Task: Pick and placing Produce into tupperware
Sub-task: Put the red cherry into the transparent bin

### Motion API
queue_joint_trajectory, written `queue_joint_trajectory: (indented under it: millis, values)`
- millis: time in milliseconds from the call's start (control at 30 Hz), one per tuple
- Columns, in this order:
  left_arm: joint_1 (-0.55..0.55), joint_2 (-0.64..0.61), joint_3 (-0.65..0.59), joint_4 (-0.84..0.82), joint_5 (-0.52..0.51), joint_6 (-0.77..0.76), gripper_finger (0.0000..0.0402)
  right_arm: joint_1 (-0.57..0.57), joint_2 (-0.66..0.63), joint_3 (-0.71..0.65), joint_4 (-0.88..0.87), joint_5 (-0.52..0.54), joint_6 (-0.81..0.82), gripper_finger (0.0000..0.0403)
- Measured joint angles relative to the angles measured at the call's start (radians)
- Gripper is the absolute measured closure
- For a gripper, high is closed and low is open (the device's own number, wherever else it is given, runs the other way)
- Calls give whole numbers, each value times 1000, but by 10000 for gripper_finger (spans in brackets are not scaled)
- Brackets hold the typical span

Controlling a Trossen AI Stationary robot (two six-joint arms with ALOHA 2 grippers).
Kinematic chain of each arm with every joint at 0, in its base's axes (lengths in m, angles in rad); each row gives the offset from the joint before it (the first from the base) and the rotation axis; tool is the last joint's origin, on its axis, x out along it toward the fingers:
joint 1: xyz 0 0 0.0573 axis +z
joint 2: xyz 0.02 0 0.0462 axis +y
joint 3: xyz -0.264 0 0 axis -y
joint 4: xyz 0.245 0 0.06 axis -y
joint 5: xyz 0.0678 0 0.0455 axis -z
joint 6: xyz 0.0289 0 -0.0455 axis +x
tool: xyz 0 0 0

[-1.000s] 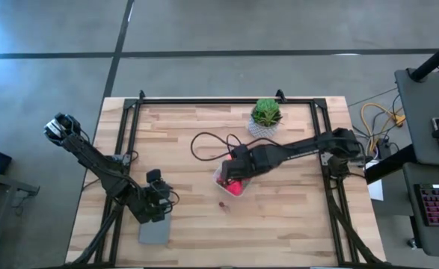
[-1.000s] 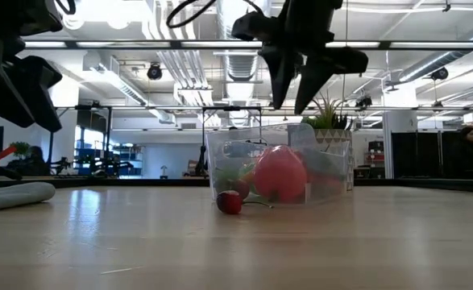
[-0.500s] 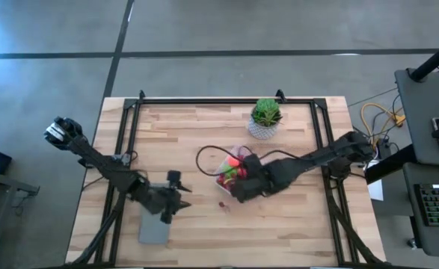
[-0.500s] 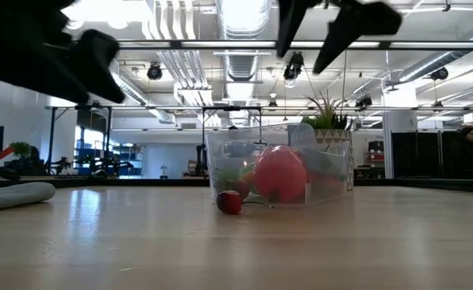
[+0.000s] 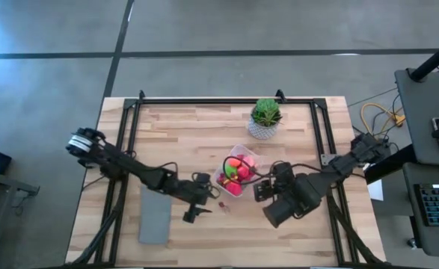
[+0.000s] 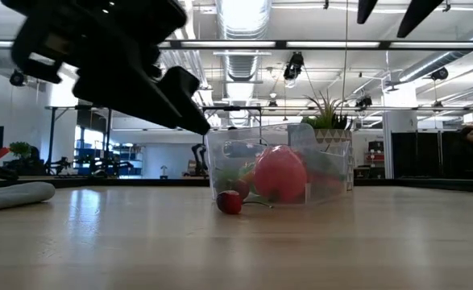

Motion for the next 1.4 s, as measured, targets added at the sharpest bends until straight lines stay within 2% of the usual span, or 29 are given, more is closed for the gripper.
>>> queue_joint_trajectory:
  millis: [667, 1400]
  values:
    - [57, 222, 143, 2, 22, 2, 174, 15, 2, 0, -78, -1, -52, 165]
    - [66, 237, 172, -63, 42, -30, 174, 15, 2, -13, -91, -1, -74, 167]
